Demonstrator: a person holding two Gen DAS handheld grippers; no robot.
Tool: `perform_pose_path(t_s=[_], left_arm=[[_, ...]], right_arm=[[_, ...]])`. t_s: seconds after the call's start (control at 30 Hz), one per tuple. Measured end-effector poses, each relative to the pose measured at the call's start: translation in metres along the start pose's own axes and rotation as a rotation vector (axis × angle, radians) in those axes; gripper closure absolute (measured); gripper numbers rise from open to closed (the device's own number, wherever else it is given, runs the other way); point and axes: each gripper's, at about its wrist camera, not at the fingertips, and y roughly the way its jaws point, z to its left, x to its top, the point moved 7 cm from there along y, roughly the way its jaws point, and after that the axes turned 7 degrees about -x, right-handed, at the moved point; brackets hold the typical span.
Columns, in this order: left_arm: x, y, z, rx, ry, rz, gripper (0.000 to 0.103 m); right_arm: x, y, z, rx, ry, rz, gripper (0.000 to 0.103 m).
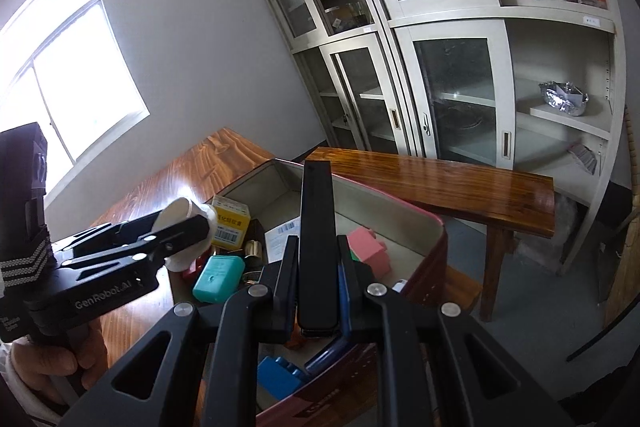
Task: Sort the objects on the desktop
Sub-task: 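Carry the white jar and black comb into the pink tin and release both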
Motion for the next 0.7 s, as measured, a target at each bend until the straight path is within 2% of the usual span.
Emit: perform_pose_path(t_s=[0.3, 0.33, 0.4, 0.43, 0.7], left_arm=[[-0.005, 0.022, 0.0, 0.001, -0.021, 0.057, 0.047], [-0.005, 0.022, 0.001, 0.001, -0.025, 0.058, 0.046], [-0.006, 0.023, 0.004, 0.008, -0.039, 0.054, 0.035], [-0.005, 0.023, 0.004, 0.011, -0.043, 0.052, 0.034], [-0.007, 0.011, 0.018, 0.039, -0.086, 0.017, 0.034]], right_arm=[[-0.001, 0.008, 0.003, 0.008, -0.01, 0.019, 0.085], [-0.002, 0.01, 0.004, 0.011, -0.009, 0.023, 0.085], [-0.004, 0.012, 0.007, 0.024, -0.011, 0.032, 0.085], [-0.004, 0.013, 0.009, 0.027, -0.018, 0.035, 0.085], [0.001, 0.017, 0.016, 0.035, -0.032, 0.037, 0.085]])
